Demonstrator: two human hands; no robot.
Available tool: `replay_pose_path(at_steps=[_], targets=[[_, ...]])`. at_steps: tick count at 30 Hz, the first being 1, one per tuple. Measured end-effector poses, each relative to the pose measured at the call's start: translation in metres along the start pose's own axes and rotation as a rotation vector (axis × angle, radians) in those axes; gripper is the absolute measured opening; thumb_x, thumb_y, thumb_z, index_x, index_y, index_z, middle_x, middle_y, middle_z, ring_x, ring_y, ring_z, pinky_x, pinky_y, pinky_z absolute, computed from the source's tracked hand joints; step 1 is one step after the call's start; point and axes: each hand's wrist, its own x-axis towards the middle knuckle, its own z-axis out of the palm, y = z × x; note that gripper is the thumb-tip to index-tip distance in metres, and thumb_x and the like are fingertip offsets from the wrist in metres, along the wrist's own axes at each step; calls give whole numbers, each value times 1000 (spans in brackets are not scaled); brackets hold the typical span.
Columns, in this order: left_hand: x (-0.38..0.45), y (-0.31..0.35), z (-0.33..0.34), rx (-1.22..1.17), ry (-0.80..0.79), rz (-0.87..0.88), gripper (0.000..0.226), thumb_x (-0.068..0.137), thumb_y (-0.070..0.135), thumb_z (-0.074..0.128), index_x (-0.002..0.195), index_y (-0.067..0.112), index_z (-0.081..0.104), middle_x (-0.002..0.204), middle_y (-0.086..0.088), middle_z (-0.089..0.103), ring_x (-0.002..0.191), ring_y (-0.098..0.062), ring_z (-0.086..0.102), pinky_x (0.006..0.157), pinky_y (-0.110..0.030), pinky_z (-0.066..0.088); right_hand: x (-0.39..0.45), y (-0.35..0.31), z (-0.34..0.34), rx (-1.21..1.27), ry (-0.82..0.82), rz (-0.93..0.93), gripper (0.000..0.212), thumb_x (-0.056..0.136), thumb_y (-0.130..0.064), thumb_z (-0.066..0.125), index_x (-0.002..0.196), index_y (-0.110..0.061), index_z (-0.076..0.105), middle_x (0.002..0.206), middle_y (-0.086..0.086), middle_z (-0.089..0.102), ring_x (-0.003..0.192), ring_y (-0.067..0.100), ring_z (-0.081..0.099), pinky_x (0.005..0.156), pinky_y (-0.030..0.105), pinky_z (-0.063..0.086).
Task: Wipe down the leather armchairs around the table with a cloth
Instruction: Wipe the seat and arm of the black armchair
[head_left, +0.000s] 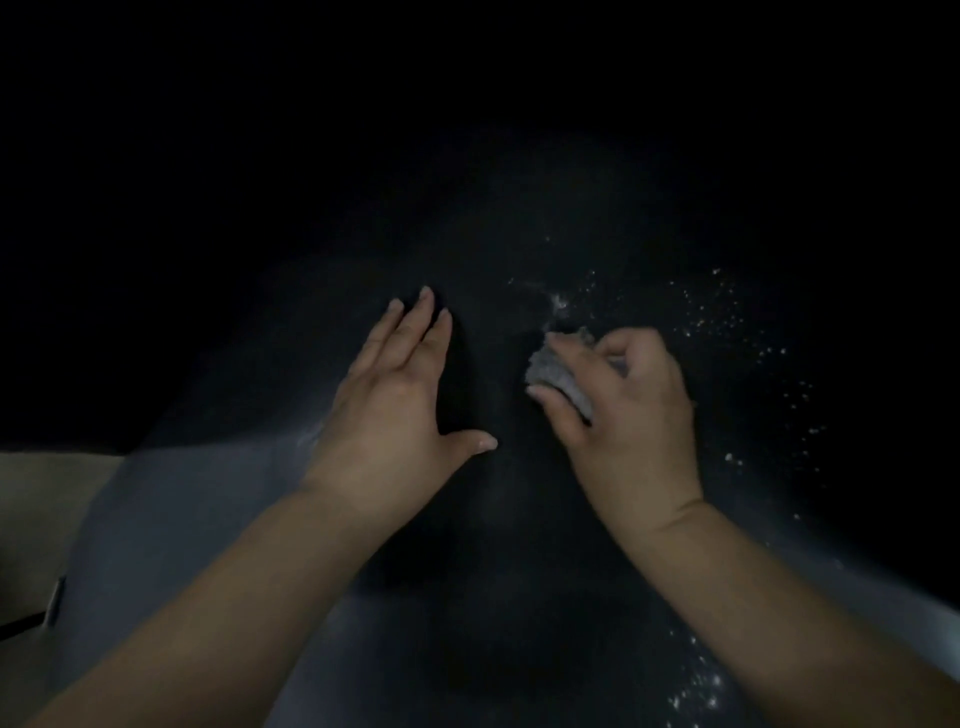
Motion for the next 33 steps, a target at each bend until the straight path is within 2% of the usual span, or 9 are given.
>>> replay_pose_path(at_steps=[4, 7, 12, 18, 21, 24, 26, 30, 33], targets=[[5, -1, 0, 16, 2, 5, 115, 67, 60, 74, 154, 25, 9, 158, 19, -9, 141, 3, -16, 117, -23, -1, 50, -6, 14, 61, -60, -107, 37, 80, -18, 74, 115, -10, 65, 98, 13, 52, 88, 24, 52, 73, 32, 48], [6, -4, 0, 13, 0, 17, 116, 65, 62, 74, 154, 26, 7, 154, 23, -13, 143, 3, -16, 118, -24, 0, 83, 9, 16, 137, 13, 13, 36, 87, -25, 67, 118, -8, 62, 101, 3, 46, 92, 8, 44, 85, 28, 46], [9, -4, -2, 3, -20, 3, 120, 65, 64, 73, 154, 28, 2, 153, 24, -19, 143, 2, -19, 120, -28, 3, 42, 16, 3, 32, 69, 65, 48, 80, -26, 74, 122, -6, 61, 100, 17, 51, 86, 29, 56, 80, 36, 52], [10, -4, 1, -1, -10, 2, 119, 65, 66, 70, 154, 28, 0, 157, 21, -18, 142, 2, -22, 120, -27, 1, 80, -8, 25, 66, -106, -200, 45, 80, -25, 73, 119, -6, 62, 101, 18, 54, 90, 31, 55, 75, 43, 52], [11, -5, 0, 7, -8, 17, 118, 66, 68, 69, 155, 27, 2, 159, 19, -15, 143, 2, -20, 120, -26, 0, 106, 12, 24, 72, -38, -78, 39, 85, -28, 68, 119, -10, 62, 108, 15, 52, 96, 28, 53, 84, 28, 43], [11, -3, -2, 5, -9, 13, 117, 67, 68, 67, 154, 28, 1, 159, 20, -16, 143, 2, -21, 120, -27, 1, 90, 40, 3, 50, 88, 58, 40, 85, -26, 68, 122, -11, 62, 101, 10, 46, 90, 22, 50, 83, 14, 34], [12, 0, -2, -2, -6, 18, 113, 71, 66, 66, 154, 28, 0, 158, 19, -18, 142, 2, -22, 120, -28, 0, 62, 37, -3, 57, 96, 28, 41, 79, -20, 75, 117, -7, 65, 96, 13, 48, 84, 23, 53, 79, 21, 43], [14, 17, 4, 28, 6, 75, 103, 79, 64, 60, 154, 26, 0, 158, 16, -18, 144, -3, -21, 120, -29, -2, 50, 20, 5, 94, -113, -227, 45, 74, -19, 79, 114, -4, 66, 94, 17, 54, 83, 25, 55, 70, 36, 53], [15, 29, 11, 34, 1, 107, 101, 81, 63, 59, 154, 25, 1, 159, 15, -17, 144, -4, -22, 121, -30, -2, 84, 27, 7, 88, -108, -185, 40, 81, -23, 73, 116, -4, 63, 101, 18, 53, 90, 31, 55, 76, 41, 51]])
